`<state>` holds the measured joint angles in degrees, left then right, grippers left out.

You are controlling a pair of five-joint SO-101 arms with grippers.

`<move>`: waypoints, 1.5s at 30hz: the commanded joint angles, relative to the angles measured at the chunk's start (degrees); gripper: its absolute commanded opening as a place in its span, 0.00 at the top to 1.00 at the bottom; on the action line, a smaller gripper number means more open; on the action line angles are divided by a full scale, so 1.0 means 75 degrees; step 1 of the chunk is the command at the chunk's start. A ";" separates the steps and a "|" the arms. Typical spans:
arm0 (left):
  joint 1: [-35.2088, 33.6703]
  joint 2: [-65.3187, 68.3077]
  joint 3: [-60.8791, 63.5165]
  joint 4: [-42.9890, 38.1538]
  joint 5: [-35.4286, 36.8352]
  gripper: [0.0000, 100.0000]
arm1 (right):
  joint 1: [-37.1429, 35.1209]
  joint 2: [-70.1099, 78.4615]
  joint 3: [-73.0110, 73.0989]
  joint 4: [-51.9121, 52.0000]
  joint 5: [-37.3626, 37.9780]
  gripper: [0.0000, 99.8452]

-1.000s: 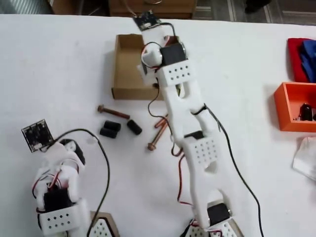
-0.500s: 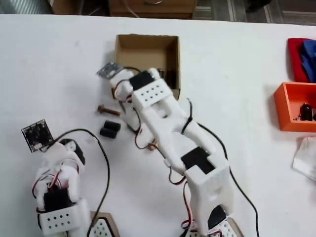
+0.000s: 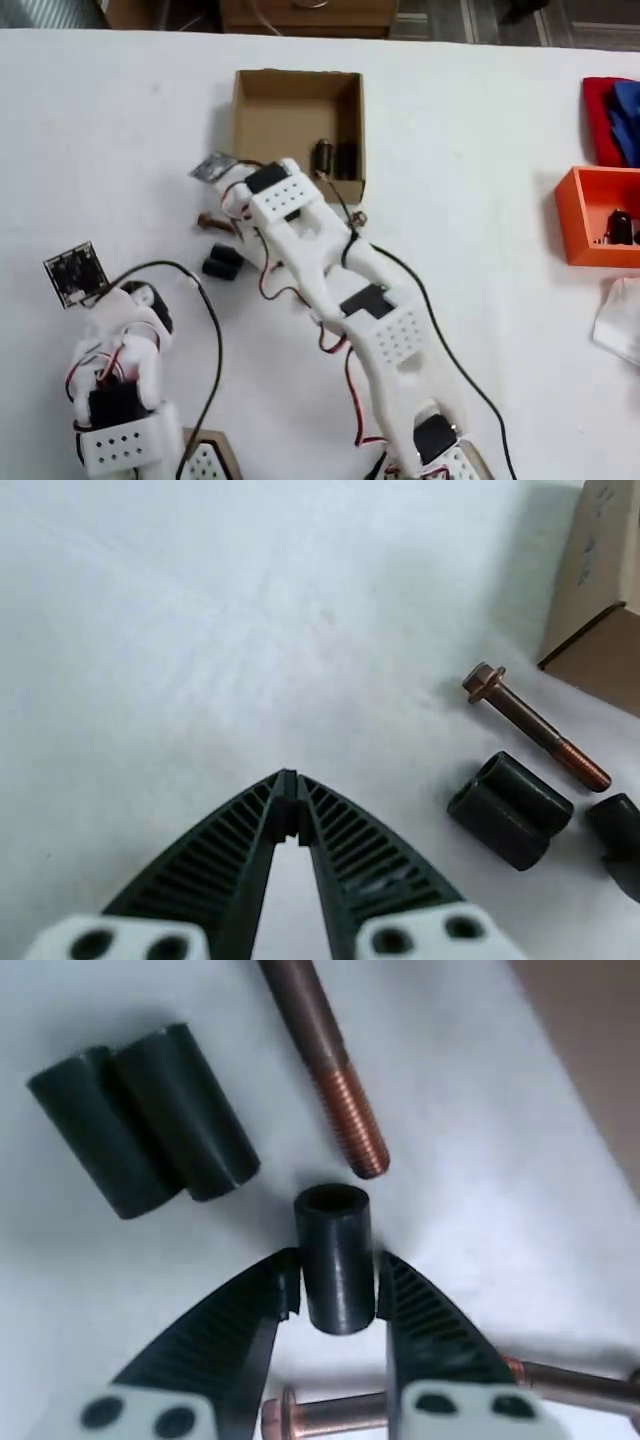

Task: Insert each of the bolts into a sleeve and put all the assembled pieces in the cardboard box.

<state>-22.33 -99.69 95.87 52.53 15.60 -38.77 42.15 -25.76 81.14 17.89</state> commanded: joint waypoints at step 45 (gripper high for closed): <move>0.0610 -0.0035 -0.0651 -0.0797 -0.4396 0.85 | 0.4261 -1.4787 1.1429 -0.2878 -0.0387 0.98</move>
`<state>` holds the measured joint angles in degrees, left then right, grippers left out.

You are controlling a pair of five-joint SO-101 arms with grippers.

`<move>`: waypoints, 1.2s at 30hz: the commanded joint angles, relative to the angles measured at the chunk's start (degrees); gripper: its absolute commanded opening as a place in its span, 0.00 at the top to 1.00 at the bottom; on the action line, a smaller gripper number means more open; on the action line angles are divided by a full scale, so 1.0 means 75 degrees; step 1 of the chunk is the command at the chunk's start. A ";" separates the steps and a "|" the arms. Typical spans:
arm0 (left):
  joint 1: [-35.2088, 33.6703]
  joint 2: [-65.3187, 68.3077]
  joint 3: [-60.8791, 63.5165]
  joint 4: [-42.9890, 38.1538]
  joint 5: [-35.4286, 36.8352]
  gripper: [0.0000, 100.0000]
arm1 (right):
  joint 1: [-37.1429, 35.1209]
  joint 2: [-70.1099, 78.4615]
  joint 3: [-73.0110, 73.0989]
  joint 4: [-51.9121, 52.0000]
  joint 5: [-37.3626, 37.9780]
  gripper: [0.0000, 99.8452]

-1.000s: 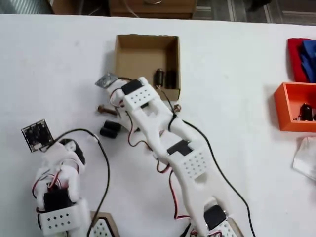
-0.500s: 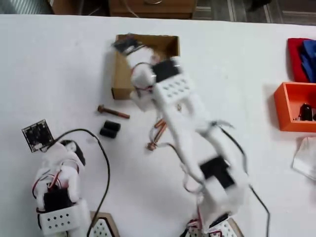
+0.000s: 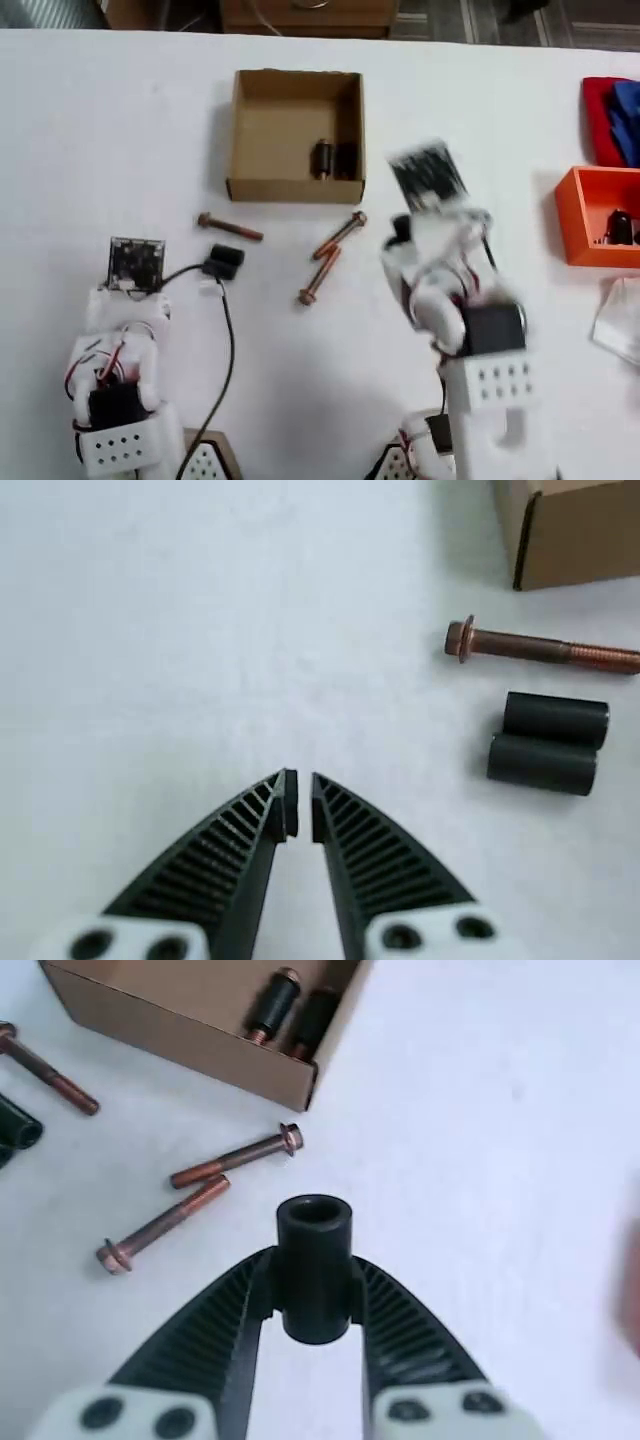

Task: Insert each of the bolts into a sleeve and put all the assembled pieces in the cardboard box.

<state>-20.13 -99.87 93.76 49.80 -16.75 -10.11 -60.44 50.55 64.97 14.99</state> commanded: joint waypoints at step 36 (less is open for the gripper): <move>0.4771 1.3187 -1.2138 0.4372 0.1336 0.86 | 0.1999 -0.3979 0.4103 -0.1893 -0.1008 0.98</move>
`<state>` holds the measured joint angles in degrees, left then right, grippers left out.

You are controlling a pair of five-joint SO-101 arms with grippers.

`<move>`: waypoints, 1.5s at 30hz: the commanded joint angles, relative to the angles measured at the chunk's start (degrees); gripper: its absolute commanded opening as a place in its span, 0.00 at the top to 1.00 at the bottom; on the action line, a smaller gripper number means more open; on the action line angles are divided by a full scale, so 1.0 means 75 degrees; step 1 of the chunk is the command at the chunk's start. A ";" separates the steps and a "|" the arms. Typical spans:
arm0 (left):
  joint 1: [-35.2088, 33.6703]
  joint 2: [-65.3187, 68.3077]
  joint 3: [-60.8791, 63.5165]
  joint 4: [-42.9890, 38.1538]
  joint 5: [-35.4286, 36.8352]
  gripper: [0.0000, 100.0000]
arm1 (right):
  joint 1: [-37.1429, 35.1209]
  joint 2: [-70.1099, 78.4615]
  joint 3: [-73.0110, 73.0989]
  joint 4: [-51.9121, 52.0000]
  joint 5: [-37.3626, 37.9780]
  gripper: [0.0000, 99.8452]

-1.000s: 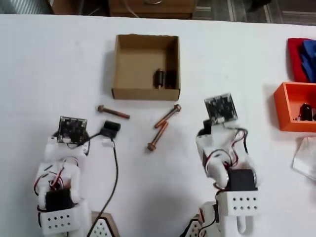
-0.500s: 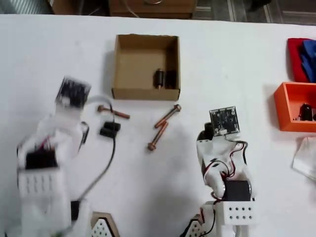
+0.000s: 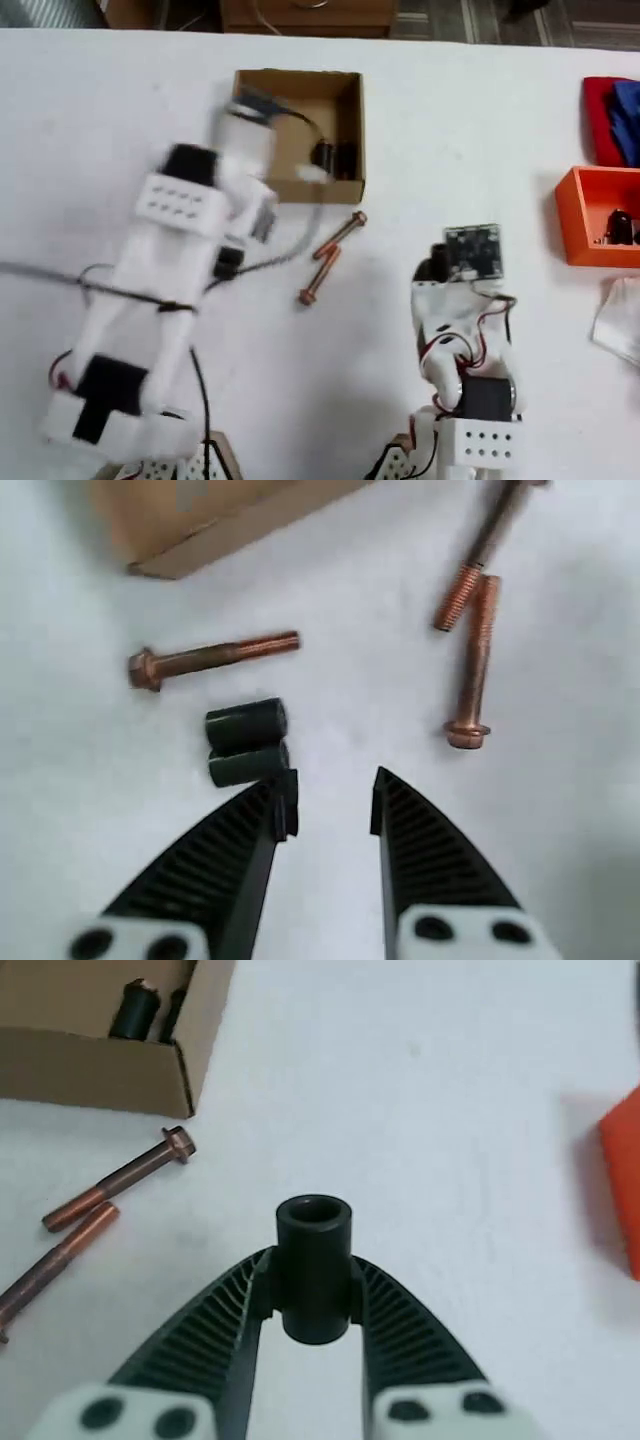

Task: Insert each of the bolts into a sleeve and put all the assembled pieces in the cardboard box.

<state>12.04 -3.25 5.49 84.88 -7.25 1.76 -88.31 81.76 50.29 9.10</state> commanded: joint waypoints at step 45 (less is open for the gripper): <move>0.1512 0.2438 -0.0850 -0.0117 -0.1219 0.98 | 0.0639 -0.0486 -0.0023 0.0053 -0.0293 0.98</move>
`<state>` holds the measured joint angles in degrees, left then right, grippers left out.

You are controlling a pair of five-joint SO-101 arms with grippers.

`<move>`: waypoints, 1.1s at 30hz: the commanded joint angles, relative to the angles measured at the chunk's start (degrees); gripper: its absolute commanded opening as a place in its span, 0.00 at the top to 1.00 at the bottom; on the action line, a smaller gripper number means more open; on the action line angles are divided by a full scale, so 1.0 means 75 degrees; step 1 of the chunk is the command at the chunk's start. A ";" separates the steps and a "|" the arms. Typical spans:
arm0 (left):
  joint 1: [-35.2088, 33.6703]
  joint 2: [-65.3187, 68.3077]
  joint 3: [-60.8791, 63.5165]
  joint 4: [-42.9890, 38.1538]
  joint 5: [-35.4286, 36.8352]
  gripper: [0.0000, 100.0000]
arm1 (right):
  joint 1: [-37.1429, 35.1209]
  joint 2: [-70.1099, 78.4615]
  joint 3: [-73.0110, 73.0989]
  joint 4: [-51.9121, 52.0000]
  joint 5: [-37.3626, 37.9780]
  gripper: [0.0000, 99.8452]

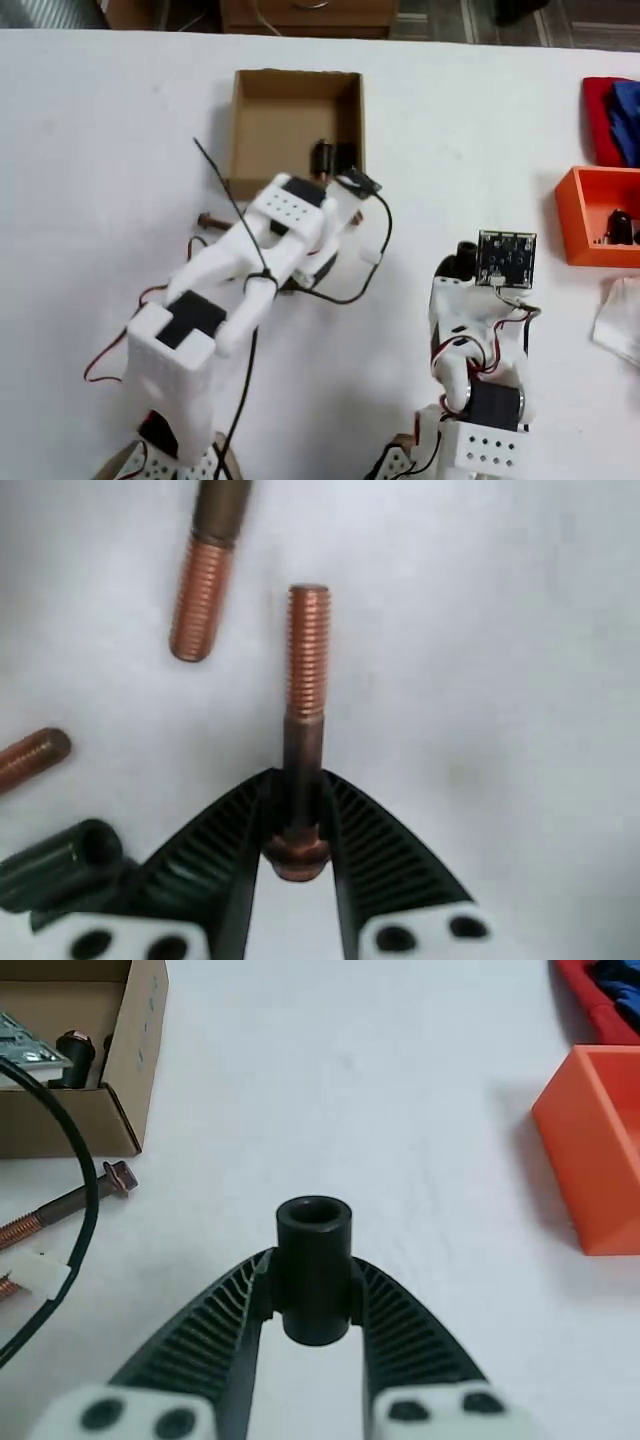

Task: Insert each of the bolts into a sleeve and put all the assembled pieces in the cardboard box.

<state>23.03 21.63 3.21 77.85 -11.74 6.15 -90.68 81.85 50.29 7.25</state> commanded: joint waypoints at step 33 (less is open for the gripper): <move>-0.5802 -0.0399 0.0358 0.0738 -1.0620 0.96 | 0.0041 -0.0170 -0.0023 0.0053 -0.0059 0.98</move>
<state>-19.87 18.55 5.93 85.23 -79.60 6.15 -90.68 81.85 50.29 7.25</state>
